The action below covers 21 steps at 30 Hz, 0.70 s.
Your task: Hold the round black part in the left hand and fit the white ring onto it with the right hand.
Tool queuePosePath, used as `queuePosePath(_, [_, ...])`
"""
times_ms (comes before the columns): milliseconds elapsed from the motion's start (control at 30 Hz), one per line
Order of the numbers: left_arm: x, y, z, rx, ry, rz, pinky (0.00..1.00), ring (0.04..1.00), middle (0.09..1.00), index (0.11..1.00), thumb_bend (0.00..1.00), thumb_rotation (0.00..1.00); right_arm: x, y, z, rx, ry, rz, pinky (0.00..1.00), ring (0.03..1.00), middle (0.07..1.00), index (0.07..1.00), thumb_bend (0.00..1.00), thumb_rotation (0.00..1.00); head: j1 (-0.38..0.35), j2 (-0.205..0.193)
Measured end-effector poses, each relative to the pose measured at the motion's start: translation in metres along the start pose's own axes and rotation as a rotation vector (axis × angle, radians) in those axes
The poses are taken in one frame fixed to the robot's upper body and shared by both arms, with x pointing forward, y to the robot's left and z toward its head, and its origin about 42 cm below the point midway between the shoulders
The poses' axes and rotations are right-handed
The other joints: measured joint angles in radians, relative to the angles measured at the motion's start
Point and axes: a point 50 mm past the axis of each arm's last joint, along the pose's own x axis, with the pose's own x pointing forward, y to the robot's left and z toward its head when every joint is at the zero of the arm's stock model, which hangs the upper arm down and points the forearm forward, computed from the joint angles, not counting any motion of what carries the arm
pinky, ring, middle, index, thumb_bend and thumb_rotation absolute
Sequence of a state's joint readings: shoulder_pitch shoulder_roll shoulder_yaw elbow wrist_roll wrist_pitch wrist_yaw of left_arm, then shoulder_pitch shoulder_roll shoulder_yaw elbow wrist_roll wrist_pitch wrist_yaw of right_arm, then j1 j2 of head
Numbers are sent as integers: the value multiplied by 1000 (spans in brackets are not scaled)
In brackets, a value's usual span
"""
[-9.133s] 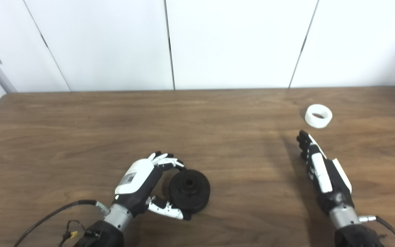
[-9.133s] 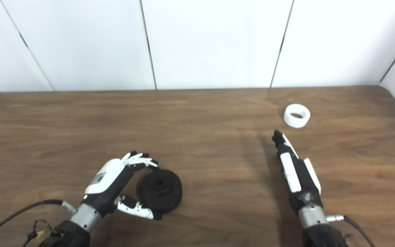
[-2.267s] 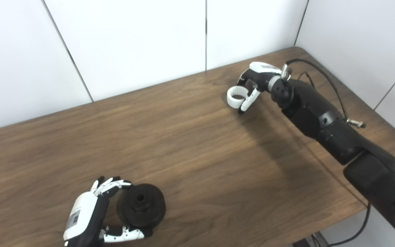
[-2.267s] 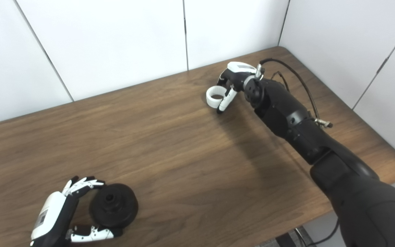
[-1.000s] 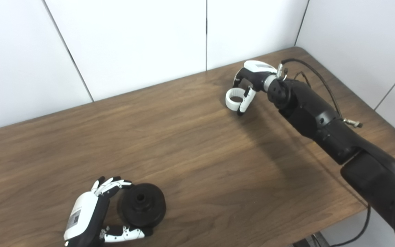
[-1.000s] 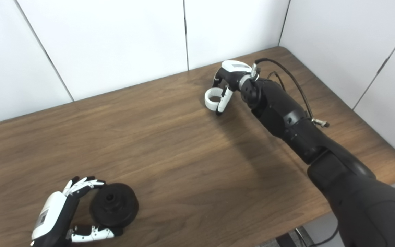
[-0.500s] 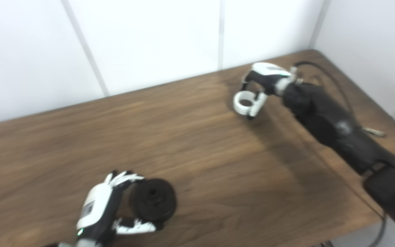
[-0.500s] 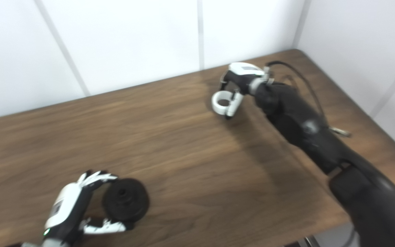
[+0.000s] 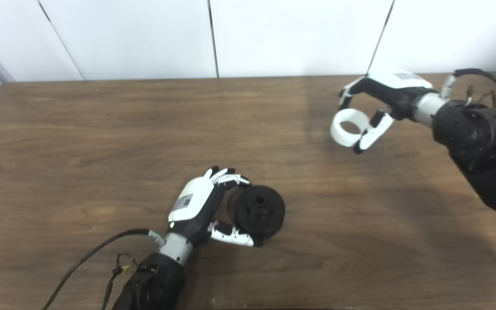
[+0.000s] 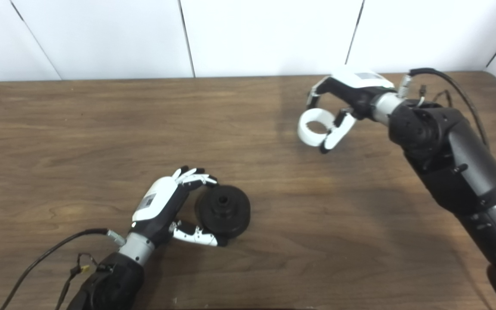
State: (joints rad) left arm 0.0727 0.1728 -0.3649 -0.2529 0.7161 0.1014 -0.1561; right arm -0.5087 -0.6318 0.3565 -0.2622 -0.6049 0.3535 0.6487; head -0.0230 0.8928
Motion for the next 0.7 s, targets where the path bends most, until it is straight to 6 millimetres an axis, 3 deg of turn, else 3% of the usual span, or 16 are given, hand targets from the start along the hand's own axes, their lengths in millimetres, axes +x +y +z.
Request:
queuePosePath(167, [3,-1,3,1,-4,1,1000,900,795,481,524,60,-6,2,23,-12,-81,29,1000,909,819,482,526,141,-5,21])
queuePosePath(467, [5,-1,4,13,-11,2,1000,892,787,481,524,59,-16,23,33,12,-118,87,1000,918,816,483,526,139,-8,23])
queuePosePath(700, [7,-1,5,18,-13,-1,1000,899,796,482,525,60,-16,35,54,28,-176,78,1000,924,818,482,526,142,0,31])
